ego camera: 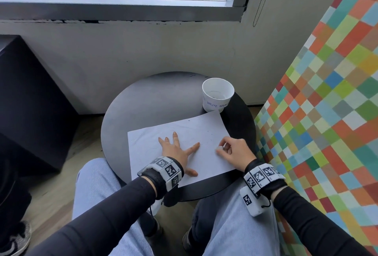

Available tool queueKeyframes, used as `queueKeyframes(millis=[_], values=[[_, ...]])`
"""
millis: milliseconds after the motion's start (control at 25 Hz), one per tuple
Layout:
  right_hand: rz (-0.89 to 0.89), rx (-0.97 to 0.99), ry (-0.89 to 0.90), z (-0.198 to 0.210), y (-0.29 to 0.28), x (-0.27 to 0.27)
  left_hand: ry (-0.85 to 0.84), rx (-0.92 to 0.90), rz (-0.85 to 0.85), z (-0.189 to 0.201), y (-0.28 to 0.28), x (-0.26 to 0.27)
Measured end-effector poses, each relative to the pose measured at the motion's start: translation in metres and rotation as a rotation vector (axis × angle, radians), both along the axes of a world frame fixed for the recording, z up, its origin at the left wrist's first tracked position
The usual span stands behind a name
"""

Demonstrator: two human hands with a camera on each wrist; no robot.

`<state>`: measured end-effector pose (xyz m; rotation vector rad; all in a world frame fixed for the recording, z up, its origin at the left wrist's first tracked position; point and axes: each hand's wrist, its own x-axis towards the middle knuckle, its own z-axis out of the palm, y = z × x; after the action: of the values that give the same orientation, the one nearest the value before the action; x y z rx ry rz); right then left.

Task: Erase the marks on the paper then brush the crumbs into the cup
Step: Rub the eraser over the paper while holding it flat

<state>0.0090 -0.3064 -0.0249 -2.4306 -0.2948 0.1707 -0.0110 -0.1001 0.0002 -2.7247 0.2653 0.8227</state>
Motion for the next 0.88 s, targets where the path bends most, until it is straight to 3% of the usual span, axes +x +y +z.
queueKeyframes(millis=[160,320,480,640,760,880], values=[[0.261,0.0,0.126,-0.001,0.014,-0.027,-0.009,0.024,0.022,0.002,-0.002,-0.004],[0.02,0.014,0.002,-0.003,-0.005,-0.015,-0.02,0.079,0.031,0.007,-0.008,-0.013],[-0.002,-0.021,-0.013,-0.003,-0.003,-0.016,-0.048,0.076,0.023,0.002,0.002,-0.015],[-0.073,-0.017,0.001,-0.004,-0.005,-0.009,-0.033,-0.04,-0.053,-0.003,0.025,-0.02],[-0.05,-0.052,-0.076,-0.001,0.002,-0.007,-0.037,-0.096,-0.086,-0.009,0.03,-0.025],[0.176,-0.024,-0.055,0.003,0.022,-0.022,-0.061,-0.144,-0.048,-0.015,0.029,-0.031]])
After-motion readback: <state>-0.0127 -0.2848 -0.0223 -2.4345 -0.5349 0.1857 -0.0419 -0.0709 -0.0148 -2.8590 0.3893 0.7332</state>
